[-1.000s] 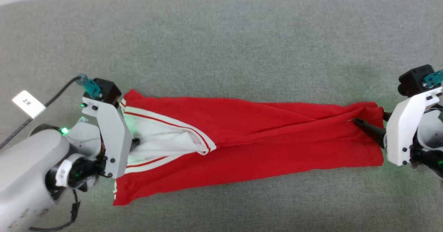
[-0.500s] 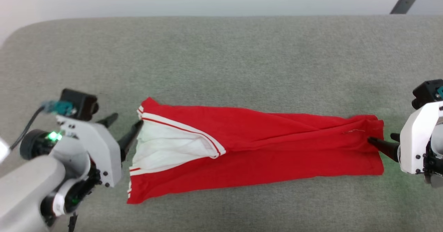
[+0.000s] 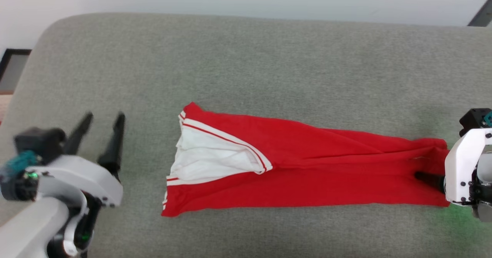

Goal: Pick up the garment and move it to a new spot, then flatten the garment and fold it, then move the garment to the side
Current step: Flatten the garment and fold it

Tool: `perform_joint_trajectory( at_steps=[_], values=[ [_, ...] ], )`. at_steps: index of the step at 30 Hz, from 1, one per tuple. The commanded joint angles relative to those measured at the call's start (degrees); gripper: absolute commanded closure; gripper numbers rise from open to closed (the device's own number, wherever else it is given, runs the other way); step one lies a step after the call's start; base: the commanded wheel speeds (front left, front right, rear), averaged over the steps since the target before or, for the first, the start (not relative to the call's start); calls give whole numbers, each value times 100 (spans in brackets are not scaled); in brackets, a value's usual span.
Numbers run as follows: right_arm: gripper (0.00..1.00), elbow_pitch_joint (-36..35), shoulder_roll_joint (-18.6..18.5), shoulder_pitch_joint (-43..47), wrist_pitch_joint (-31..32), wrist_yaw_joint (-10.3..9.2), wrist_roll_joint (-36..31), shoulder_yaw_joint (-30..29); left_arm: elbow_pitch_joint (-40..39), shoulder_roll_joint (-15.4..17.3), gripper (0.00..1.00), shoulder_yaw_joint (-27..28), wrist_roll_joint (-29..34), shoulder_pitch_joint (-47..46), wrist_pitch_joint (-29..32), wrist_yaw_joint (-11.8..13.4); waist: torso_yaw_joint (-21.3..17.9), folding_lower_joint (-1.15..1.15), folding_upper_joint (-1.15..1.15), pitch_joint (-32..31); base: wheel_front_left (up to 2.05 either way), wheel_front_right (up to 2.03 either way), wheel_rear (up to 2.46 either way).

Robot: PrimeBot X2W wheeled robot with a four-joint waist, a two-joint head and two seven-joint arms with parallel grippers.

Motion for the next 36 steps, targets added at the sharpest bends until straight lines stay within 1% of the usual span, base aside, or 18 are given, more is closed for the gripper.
perform_joint_trajectory(
  at_steps=[1, 3, 5, 6, 7, 8, 9, 10, 12, 13, 18, 23, 28, 31, 33, 36],
  values=[
    [0, 159, 78, -49, 12, -9, -9, -12, 15, -205, 0, 462, 281, 241, -31, 21, 114, 0, 0, 54, 0, 0, 0],
    [0, 316, 119, -76, -50, -9, -67, 10, 62, -452, 0, 993, 603, 603, -29, 20, 173, 0, 0, 74, 0, 0, 0],
    [0, 486, 170, -78, -21, -8, 2, 63, 37, -755, 0, 1569, 929, 860, -31, -79, 216, 0, 0, 83, 0, 0, 0],
    [0, 486, 170, -78, -21, -8, 2, 63, 37, -755, 0, 1569, 929, 860, -31, -79, 216, 0, 0, 83, 0, 0, 0],
    [0, 558, 204, -97, -13, -8, 24, 96, 53, -892, 0, 1785, 1058, 1046, -30, -125, 231, 0, 0, 83, 0, 0, 0],
    [17, 607, 235, -101, 12, -7, 59, 139, 84, -983, 0, 1980, 1244, 1228, -31, -190, 245, 0, 0, 80, 0, 0, 0],
    [71, 640, 248, -93, 45, -4, 110, 194, 60, -1121, 0, 2177, 1384, 1340, -32, -288, 255, 0, 0, 79, 0, 0, 0],
    [100, 660, 246, -92, 39, -4, 144, 212, 52, -1276, 0, 2422, 1499, 1439, -31, -361, 267, 0, 0, 78, 0, 0, 0],
    [100, 699, 193, -108, 49, -4, 210, 268, 141, -1472, 0, 2674, 1759, 1718, -31, -509, 279, 0, 0, 74, 0, 0, 0],
    [100, 718, 158, -112, 38, -5, 230, 275, 119, -1627, 0, 2881, 1863, 1748, -32, -582, 283, 0, 0, 69, 0, 0, 0],
    [100, 676, 117, -219, 82, -6, 541, 169, 180, -2168, 0, 3530, 2302, 2120, -31, -919, 278, 0, 0, 35, 0, 0, 0],
    [100, 580, -145, -288, -49, -9, 565, 16, 307, -2496, 0, 3921, 2641, 2298, -32, -1252, 247, 0, 0, 50, 0, 0, 0],
    [100, 744, -452, -213, -264, -11, 337, -244, 349, -2729, 0, 4206, 2895, 2348, -32, -1474, 206, 0, 0, 69, 0, 0, 0],
    [100, 929, -714, -193, -449, -11, 175, -480, 390, -2806, 0, 4370, 2996, 2370, -32, -1600, 170, 0, 0, 80, 0, 0, 0],
    [100, 1050, -871, -207, -585, -10, 53, -604, 405, -2845, 0, 4466, 3080, 2393, -32, -1639, 138, 0, 0, 82, 0, 0, 0],
    [100, 1213, -978, -322, -748, -10, -55, -751, 424, -2871, 0, 4581, 3164, 2433, -32, -1722, 64, 0, 0, 83, 0, 0, 0]
  ],
)
